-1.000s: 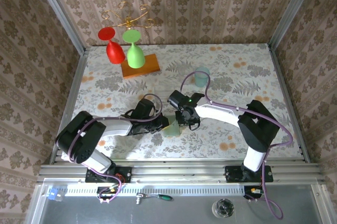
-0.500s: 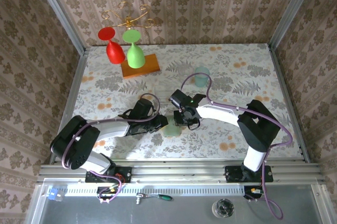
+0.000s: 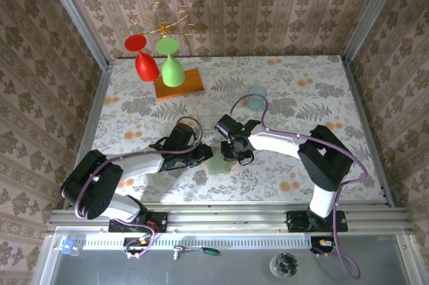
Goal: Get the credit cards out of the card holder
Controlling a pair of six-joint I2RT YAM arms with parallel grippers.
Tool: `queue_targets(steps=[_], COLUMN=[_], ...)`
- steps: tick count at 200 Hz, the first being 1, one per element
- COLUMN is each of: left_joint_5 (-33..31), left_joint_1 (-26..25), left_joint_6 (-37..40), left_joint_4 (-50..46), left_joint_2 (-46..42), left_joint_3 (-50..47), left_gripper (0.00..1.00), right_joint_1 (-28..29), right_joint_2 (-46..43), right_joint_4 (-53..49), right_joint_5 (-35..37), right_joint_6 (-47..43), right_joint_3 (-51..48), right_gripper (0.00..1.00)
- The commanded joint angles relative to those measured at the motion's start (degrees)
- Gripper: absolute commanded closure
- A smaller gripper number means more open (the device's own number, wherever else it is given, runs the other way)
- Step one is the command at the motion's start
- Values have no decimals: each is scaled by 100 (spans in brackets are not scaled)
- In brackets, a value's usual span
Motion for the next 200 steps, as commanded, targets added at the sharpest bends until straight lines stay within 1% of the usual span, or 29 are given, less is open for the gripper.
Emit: queue_targets(steps=[1,8,20,53,116,172,200], left_joint_5=[-66,-66,-66,-57,4,26,31], left_joint_1=[11,14,13,11,11,15,15], left_joint_6=[152,152,152,177,75,61,54], left_joint_4=[-147,-146,-137,-149,27,81,102], left_joint_2=[-10,-2,15,50,120,165,181], left_joint_3=[180,196,228,294,277,277,277], left_gripper=[77,77,77,77,77,77,77], right_joint_1=[-26,-19,-19,-28,-87,-118,-133], right_joint_2=[-2,-21,-79,-176,78,167,212], right_joint_4=[-219,-280,-358,-385,-41,35,39], right_joint_5=[140,224,340,399,-59,-177,-189], right_joint_6=[85,93,97,81,142,139,160], right_joint_3=[-92,-78,-66,-75,-134,-186,-214], right_gripper=[80,79,76,75,79,82,82])
